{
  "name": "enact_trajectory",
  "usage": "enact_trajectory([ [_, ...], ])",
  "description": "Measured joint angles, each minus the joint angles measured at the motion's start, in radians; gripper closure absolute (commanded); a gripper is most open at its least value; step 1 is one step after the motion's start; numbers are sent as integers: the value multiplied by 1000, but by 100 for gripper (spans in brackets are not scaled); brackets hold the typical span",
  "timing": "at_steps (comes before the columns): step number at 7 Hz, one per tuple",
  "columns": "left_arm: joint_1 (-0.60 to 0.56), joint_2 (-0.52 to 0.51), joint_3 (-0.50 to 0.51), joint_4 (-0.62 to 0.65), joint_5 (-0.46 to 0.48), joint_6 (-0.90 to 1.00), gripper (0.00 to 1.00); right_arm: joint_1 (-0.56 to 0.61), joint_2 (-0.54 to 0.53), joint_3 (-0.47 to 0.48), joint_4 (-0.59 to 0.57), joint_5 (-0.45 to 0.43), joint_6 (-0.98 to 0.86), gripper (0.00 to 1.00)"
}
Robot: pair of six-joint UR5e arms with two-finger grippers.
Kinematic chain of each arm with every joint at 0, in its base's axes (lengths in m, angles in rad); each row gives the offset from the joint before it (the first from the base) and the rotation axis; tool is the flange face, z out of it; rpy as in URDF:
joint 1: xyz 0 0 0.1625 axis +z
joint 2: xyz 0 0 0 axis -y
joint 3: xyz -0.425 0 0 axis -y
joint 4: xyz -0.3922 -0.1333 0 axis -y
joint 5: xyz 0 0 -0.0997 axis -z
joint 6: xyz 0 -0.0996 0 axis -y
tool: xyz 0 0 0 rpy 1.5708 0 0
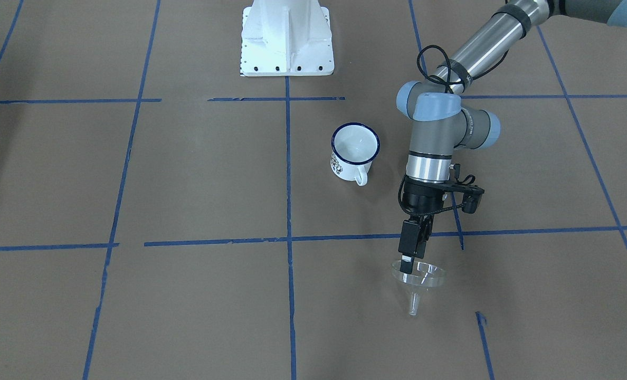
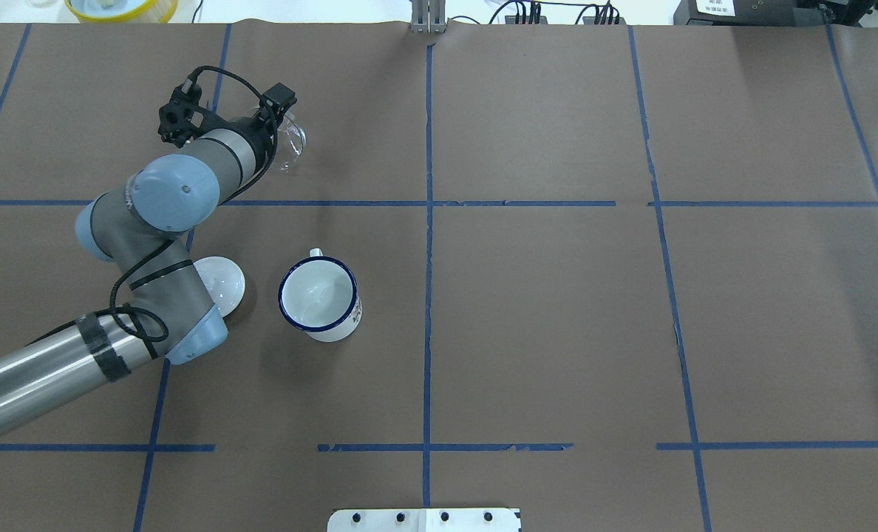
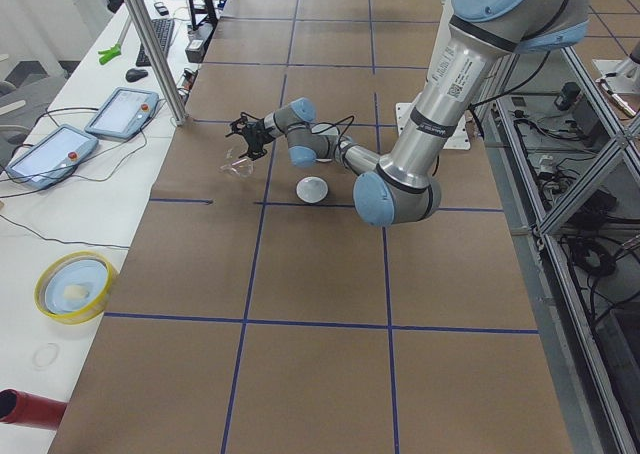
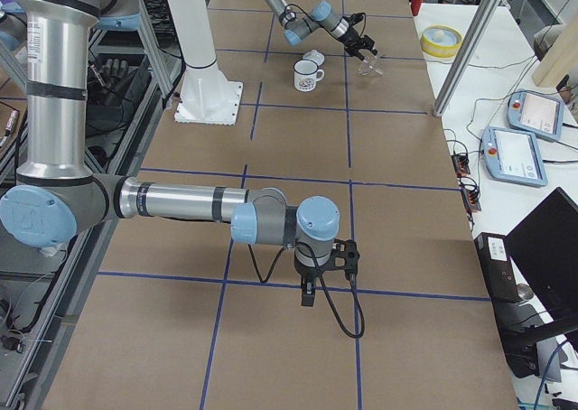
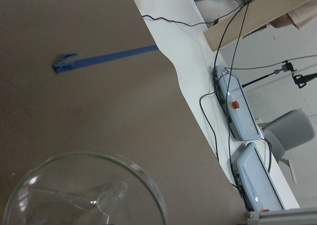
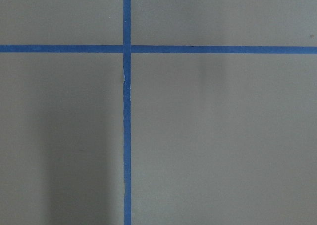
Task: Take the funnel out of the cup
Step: 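Carry the glass funnel farther from the robot and set it down, then move the left gripper to the small white funnel and grasp it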
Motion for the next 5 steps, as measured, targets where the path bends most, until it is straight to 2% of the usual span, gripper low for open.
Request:
enact_trajectory([
  [1, -3, 74, -98, 24, -89, 71, 0, 0, 0, 0, 0, 0, 0, 0],
  [3, -7, 188, -294, 177, -239, 246, 0, 0, 0, 0, 0, 0, 0, 0],
  [5, -9, 212, -402, 379, -380, 436, 0, 0, 0, 0, 0, 0, 0, 0],
])
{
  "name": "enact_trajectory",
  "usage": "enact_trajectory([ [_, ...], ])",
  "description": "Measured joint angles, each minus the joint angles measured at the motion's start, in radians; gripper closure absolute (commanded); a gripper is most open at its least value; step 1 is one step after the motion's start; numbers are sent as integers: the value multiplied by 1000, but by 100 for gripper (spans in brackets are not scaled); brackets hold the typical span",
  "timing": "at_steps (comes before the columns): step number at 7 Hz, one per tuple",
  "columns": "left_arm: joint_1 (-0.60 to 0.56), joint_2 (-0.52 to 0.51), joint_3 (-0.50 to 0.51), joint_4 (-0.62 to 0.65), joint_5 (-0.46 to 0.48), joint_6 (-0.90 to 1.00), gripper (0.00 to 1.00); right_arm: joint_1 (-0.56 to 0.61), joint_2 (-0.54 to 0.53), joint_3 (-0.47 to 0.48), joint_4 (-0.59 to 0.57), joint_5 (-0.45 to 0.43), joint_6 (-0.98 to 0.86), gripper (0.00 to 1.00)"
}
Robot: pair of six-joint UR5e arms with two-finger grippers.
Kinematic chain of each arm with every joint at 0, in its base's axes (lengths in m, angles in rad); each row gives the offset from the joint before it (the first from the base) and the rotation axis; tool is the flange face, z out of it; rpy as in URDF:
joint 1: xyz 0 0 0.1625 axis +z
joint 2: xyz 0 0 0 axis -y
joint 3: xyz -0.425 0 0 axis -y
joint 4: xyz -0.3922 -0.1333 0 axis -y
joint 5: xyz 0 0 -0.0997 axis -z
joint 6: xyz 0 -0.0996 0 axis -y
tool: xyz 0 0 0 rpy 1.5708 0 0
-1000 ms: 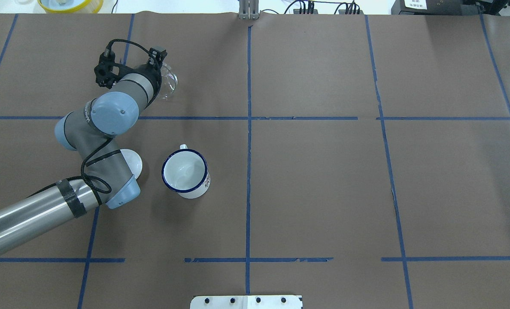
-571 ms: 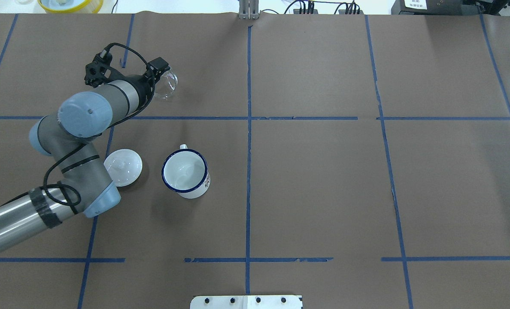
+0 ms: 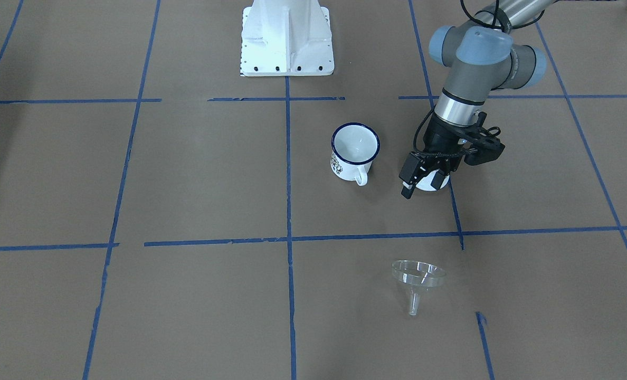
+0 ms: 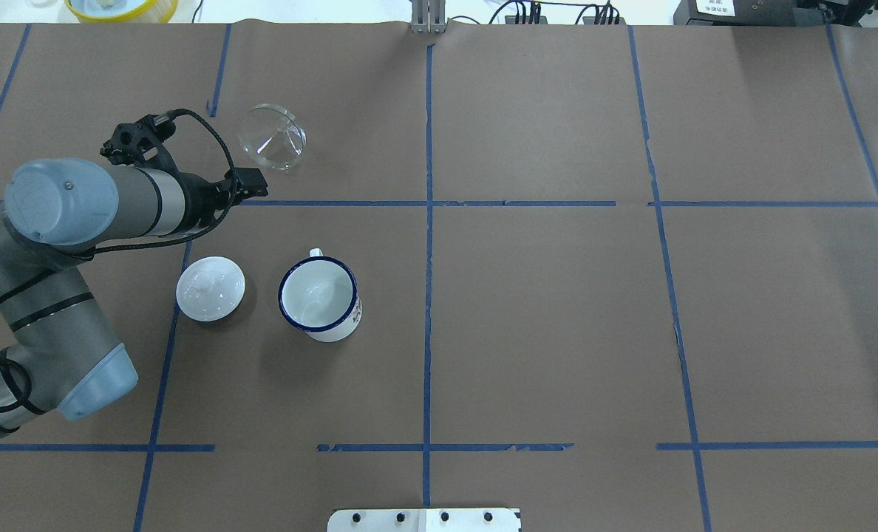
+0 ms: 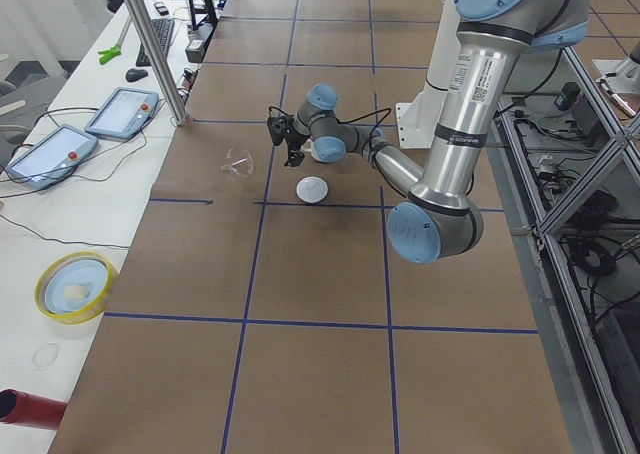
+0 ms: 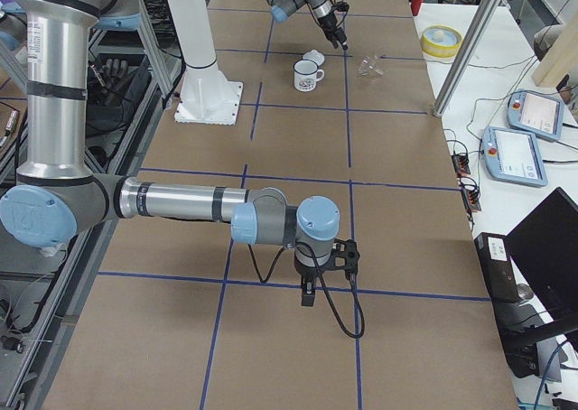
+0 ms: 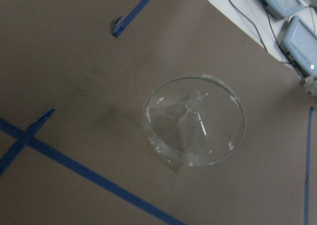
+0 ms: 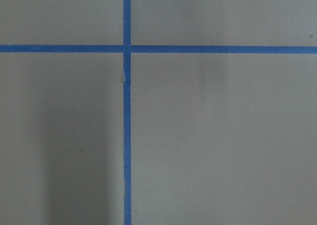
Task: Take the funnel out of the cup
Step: 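Move the left gripper to the small white funnel and grasp it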
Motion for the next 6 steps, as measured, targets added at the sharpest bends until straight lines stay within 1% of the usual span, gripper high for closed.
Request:
enact_trajectory([
  [1, 0, -2, -26, 91, -44, 108, 0, 0, 0, 0, 0, 0, 0, 0],
  [2, 2, -7, -37, 172, -69, 209, 0, 0, 0, 0, 0, 0, 0, 0],
  [3, 5, -11, -36, 226, -79, 274, 0, 0, 0, 0, 0, 0, 0, 0],
  [4, 7, -9, -31, 250, -84, 311, 0, 0, 0, 0, 0, 0, 0, 0],
  [6, 7, -1, -26, 257, -88, 359, 1, 0, 0, 0, 0, 0, 0, 0],
])
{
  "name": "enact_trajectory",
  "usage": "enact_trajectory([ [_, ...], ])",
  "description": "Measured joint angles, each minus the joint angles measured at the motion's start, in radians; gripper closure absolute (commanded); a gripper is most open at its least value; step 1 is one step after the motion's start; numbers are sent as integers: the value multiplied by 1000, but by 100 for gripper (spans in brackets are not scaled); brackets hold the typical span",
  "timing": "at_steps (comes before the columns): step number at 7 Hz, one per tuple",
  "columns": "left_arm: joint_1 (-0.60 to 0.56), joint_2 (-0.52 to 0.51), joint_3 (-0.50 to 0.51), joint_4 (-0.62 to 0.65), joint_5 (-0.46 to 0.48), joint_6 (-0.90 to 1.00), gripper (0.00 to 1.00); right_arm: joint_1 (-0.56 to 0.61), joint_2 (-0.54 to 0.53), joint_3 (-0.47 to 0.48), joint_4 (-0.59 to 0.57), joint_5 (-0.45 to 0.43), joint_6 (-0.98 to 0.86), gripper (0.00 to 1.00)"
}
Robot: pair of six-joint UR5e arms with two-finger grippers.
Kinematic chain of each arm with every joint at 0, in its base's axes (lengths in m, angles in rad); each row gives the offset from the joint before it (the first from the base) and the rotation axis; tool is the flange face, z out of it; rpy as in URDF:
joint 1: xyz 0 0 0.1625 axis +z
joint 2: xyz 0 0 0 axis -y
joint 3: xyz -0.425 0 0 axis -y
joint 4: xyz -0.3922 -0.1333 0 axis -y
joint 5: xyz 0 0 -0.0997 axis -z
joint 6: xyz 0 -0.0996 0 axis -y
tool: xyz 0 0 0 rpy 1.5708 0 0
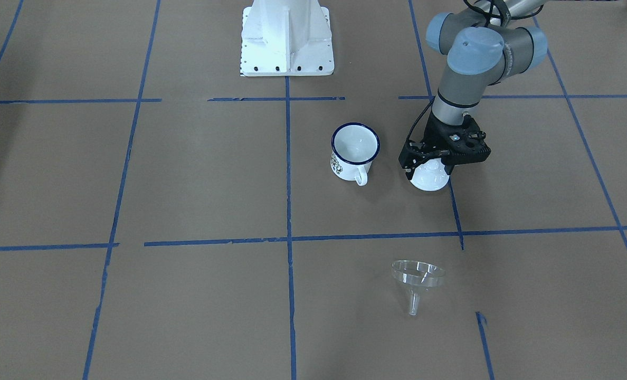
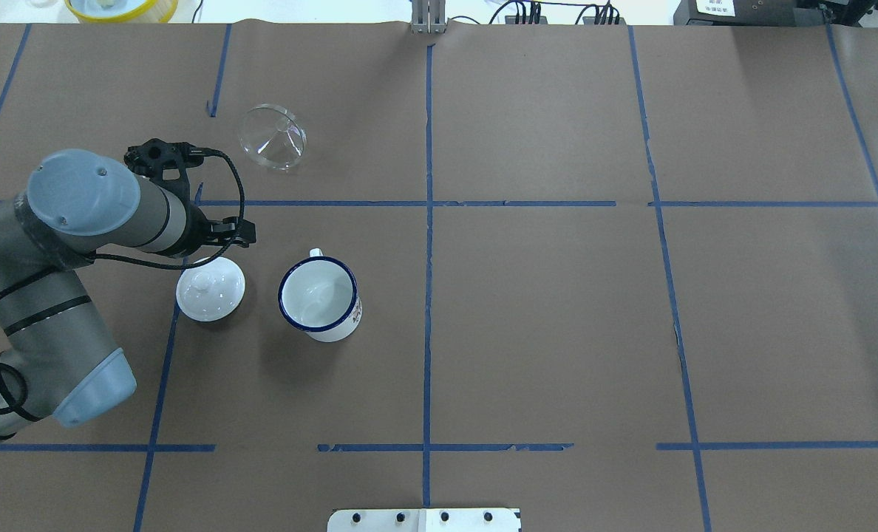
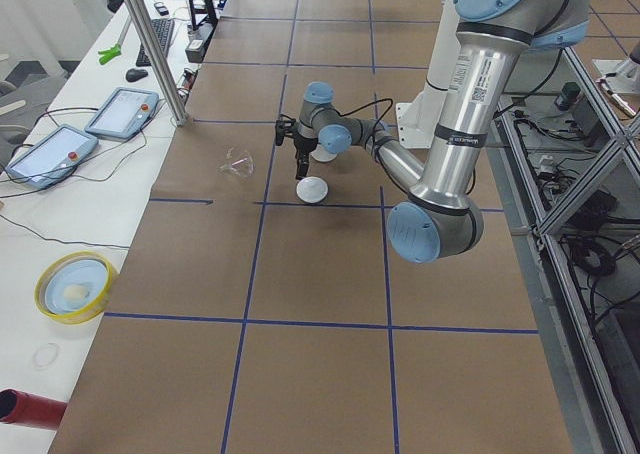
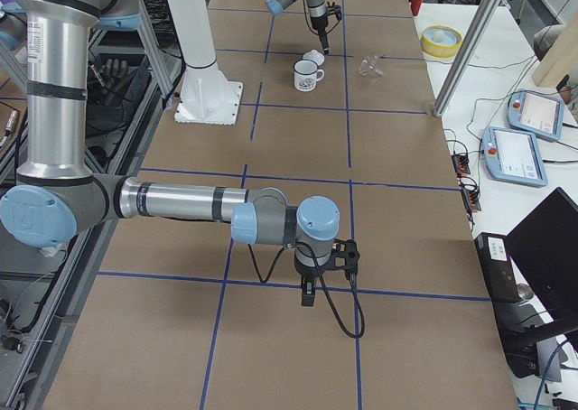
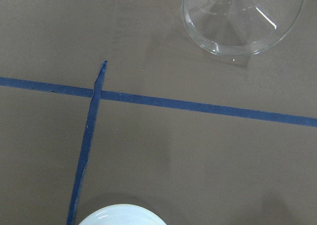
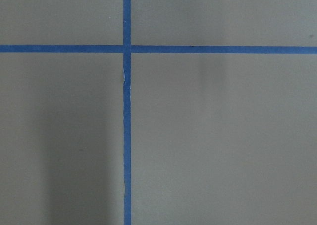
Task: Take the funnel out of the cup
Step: 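Move the left gripper to the small white funnel and grasp it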
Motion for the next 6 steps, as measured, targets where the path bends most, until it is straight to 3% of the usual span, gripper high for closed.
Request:
enact_trajectory([
  [4, 4, 39, 9, -1, -27, 27, 4, 0, 0, 0, 0, 0, 0, 0],
  [6, 6, 50, 14, -2, -38, 33, 12, 0, 0, 0, 0, 0, 0, 0],
])
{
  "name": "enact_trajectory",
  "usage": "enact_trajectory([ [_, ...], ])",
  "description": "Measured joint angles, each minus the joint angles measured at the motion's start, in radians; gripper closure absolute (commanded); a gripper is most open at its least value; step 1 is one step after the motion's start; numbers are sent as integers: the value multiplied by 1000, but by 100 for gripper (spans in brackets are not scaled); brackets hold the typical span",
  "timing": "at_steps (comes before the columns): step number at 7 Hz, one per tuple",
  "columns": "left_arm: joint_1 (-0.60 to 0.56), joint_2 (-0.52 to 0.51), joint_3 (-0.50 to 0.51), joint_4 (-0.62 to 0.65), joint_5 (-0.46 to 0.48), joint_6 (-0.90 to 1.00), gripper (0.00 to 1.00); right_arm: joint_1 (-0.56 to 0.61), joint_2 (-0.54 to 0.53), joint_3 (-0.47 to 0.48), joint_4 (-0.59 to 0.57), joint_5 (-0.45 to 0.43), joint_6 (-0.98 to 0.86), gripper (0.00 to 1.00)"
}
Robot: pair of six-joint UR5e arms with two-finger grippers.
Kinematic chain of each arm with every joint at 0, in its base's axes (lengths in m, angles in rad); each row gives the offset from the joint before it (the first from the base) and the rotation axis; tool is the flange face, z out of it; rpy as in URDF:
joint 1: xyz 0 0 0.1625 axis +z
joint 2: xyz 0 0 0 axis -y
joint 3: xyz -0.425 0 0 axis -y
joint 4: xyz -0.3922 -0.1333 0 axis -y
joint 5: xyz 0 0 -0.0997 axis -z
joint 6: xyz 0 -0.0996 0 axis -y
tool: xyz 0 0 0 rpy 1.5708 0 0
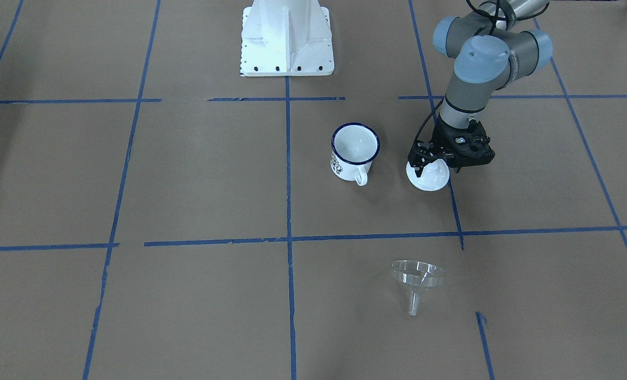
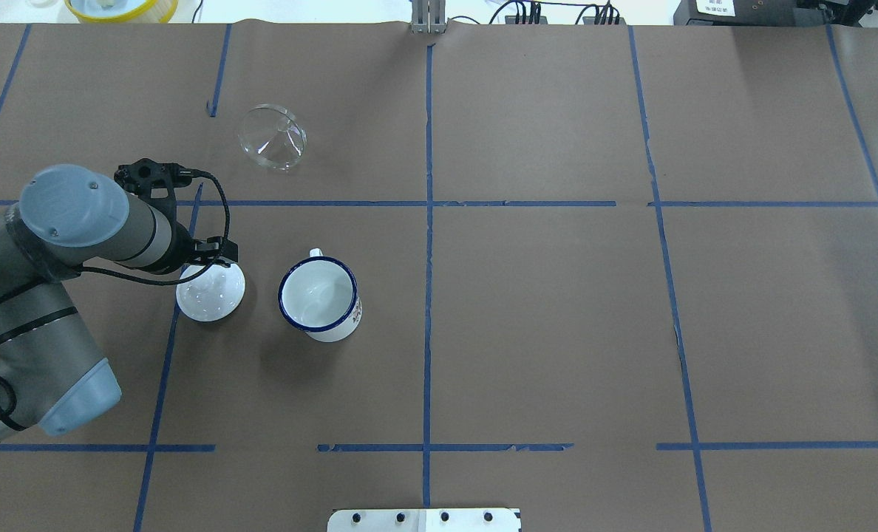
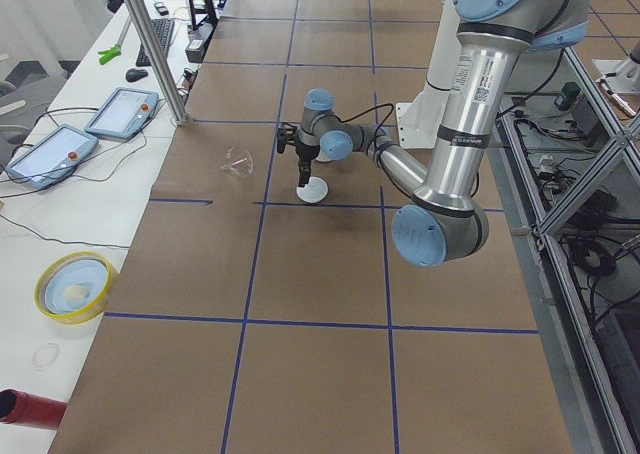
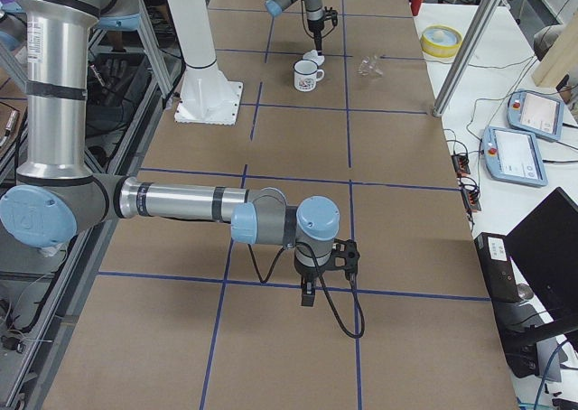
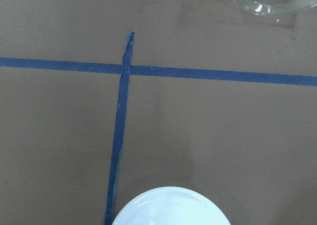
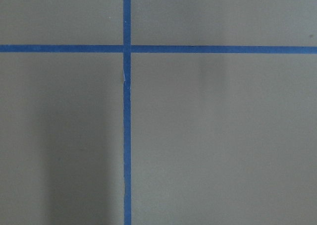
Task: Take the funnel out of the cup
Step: 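Move the left gripper to the small white funnel and grasp it, then lift the white funnel off the table with the left gripper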
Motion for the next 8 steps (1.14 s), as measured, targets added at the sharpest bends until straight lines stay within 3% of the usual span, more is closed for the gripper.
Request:
enact_trajectory([
  [2, 1, 1, 2, 0, -35, 1, 25, 0, 0, -1, 0, 0, 0, 0],
  [5, 1, 1, -1, 2, -53, 1, 33, 0, 0, 0, 0, 0, 0, 0],
  [6, 1, 1, -3, 3, -54, 1, 42, 0, 0, 0, 0, 0, 0, 0],
  [8, 2, 1, -7, 8, -55, 1, 75, 0, 0, 0, 0, 0, 0, 0],
])
